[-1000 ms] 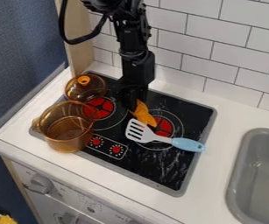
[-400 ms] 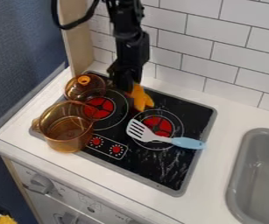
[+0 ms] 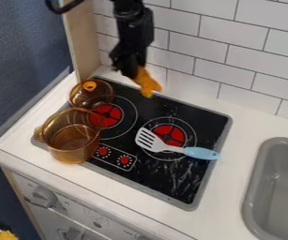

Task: Place the fish bread in the lower right corner of the stove

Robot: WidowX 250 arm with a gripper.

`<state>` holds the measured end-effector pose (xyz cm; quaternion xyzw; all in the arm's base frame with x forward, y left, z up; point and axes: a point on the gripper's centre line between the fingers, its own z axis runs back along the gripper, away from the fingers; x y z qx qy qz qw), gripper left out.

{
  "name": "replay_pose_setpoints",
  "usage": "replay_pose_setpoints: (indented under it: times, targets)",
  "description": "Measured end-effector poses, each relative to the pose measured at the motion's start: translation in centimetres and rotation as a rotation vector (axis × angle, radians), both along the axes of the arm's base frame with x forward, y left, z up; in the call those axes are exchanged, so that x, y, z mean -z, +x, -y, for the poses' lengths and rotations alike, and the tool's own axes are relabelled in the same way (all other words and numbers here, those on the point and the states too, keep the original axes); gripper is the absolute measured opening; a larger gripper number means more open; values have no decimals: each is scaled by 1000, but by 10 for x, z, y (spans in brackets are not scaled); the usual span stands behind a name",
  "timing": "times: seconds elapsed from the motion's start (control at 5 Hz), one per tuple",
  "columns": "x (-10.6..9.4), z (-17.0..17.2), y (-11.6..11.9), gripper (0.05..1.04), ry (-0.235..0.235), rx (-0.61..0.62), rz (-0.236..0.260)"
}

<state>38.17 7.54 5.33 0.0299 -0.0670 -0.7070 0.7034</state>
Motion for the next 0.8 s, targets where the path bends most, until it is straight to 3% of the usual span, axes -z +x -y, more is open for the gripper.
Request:
replay_pose_setpoints:
  times: [0.2, 0.4, 0.6, 0.8]
  targets:
    - [-8, -4, 1, 369, -12, -27, 13]
    - [-40, 13, -9, 369, -9, -25, 64]
    - [-53, 42, -37, 369, -55, 9, 66]
    - [-51, 68, -63, 369, -60, 49, 72]
